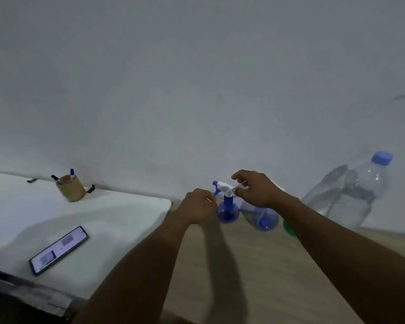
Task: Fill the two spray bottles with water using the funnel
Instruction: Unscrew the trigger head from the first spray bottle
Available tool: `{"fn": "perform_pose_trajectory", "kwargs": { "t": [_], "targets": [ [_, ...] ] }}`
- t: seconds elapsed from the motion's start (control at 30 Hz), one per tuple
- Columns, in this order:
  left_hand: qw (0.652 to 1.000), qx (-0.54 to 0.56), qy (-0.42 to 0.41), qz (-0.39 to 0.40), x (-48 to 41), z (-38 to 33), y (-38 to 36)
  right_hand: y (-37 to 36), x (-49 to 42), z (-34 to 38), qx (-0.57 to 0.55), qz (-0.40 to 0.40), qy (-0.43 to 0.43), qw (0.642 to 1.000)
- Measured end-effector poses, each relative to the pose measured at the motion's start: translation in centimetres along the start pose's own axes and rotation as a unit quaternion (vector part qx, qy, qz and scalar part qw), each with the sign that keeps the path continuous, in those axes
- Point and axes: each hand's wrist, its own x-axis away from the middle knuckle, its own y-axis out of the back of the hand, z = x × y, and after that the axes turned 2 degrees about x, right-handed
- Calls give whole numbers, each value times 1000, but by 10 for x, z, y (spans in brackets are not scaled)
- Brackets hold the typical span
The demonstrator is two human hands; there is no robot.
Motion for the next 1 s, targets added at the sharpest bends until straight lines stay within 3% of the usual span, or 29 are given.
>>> {"fn": "perform_pose_trajectory", "kwargs": {
  "t": [0.17, 0.43, 0.57, 1.0],
  "targets": [
    [998, -9, -1, 67, -43, 41, -45, -45, -40, -22, 14, -15, -39, 999],
    [999, -30, -33, 26, -84, 56, -91, -86, -81, -47, 86, -27, -67, 994],
    [999, 21, -17, 35, -99, 65, -104, -89, -81, -51, 106, -43, -67, 991],
    [1000, 26, -14, -7, 5, 96, -118, -93, 24, -10, 65, -22, -7, 998]
  ]
}}
